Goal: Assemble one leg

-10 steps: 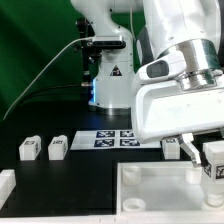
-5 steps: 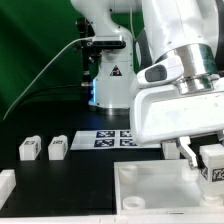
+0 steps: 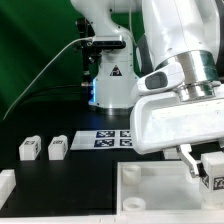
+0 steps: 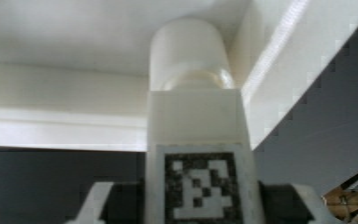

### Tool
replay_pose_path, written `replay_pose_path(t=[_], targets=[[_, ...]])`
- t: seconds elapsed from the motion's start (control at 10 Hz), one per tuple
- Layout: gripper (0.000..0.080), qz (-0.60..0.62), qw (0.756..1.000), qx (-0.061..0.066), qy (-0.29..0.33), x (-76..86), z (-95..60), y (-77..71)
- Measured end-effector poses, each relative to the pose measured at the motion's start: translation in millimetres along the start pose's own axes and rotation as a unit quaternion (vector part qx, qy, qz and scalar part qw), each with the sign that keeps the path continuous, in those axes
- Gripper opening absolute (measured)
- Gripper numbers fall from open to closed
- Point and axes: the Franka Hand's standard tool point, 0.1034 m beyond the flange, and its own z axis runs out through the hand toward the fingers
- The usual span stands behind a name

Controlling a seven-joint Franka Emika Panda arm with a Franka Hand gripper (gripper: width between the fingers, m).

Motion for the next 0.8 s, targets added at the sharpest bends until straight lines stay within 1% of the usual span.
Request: replay_pose_path(t=[0.3, 0.4, 0.5, 0.6, 0.7, 0.8], targets=[[0.0292, 0.003, 1.0, -0.001, 0.001, -0.3, 0.1, 0.4], [0.0489, 0.003, 1.0, -0.001, 0.001, -0.3, 0.1, 0.4], [0.0613, 0.003, 1.0, -0.001, 0.001, -0.3, 0.1, 0.4], [0.0613, 0.003, 1.0, -0.001, 0.001, -0.3, 0.1, 0.4], [0.0642, 0.003, 1.0, -0.001, 0.001, -0.3, 0.1, 0.4], [0.0648, 0.003, 1.0, -0.001, 0.001, -0.4, 0.1, 0.4]])
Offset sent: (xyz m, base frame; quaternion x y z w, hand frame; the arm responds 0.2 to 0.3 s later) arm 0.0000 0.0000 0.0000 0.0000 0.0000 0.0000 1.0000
